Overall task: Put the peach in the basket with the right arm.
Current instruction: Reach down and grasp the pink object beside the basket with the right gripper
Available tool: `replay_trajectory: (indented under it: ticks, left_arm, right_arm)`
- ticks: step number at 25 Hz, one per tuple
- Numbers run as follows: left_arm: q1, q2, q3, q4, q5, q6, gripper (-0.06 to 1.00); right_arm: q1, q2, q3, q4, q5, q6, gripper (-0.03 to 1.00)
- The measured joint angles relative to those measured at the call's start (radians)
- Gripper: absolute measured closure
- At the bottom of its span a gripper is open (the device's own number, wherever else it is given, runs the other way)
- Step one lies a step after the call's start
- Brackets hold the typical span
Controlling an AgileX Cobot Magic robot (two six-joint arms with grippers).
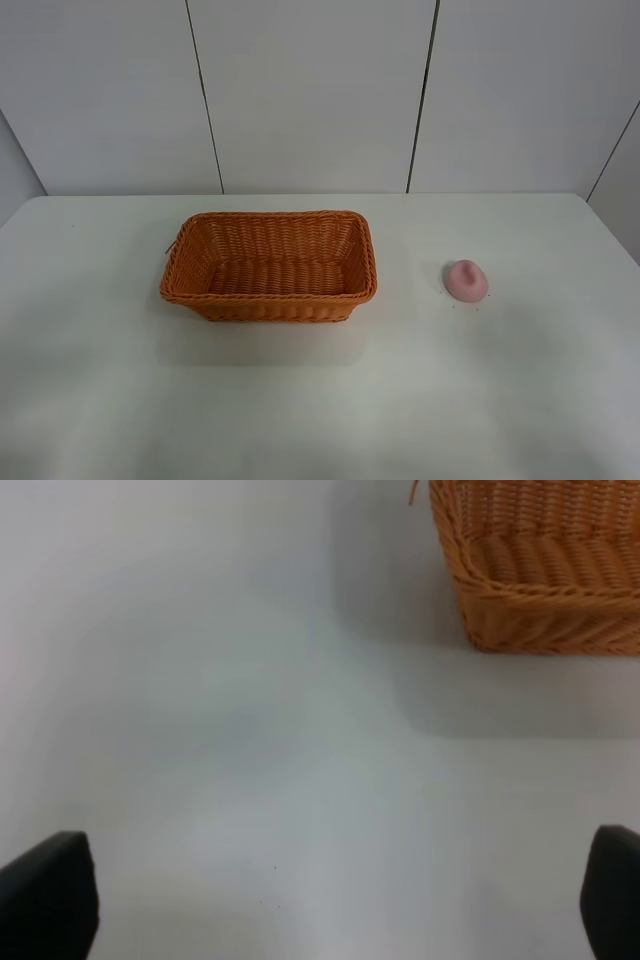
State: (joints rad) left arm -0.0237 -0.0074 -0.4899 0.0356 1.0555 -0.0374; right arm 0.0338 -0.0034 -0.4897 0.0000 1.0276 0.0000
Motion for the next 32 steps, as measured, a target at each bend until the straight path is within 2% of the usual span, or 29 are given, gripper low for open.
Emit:
replay_trajectory:
  ticks: [11, 14, 17, 25, 32]
  left_arm:
    - [0.0, 0.0, 0.0, 0.0, 0.0, 0.0, -0.05]
    - [0.0, 0.0, 0.0, 0.0, 0.0, 0.0, -0.05]
    - [0.0, 0.0, 0.0, 0.0, 0.0, 0.0, -0.05]
    - [0.0, 0.0, 0.0, 0.0, 0.0, 0.0, -0.05]
    - [0.0, 0.0, 0.0, 0.0, 0.0, 0.0, -0.05]
  right_arm:
    - [0.0, 0.005, -0.007, 0.0, -0.004, 0.0, 0.29]
    - [0.0, 0.096, -0.051, 0.014, -0.044, 0.0, 0.29]
    - [0.0, 0.291, -0.134, 0.024, -0.079, 0.0, 0.29]
    - [0.0, 0.946, -0.391, 0.029, -0.081, 0.0, 0.29]
    - [0.0, 1.505, -0.701, 0.03, -0.079, 0.0, 0.29]
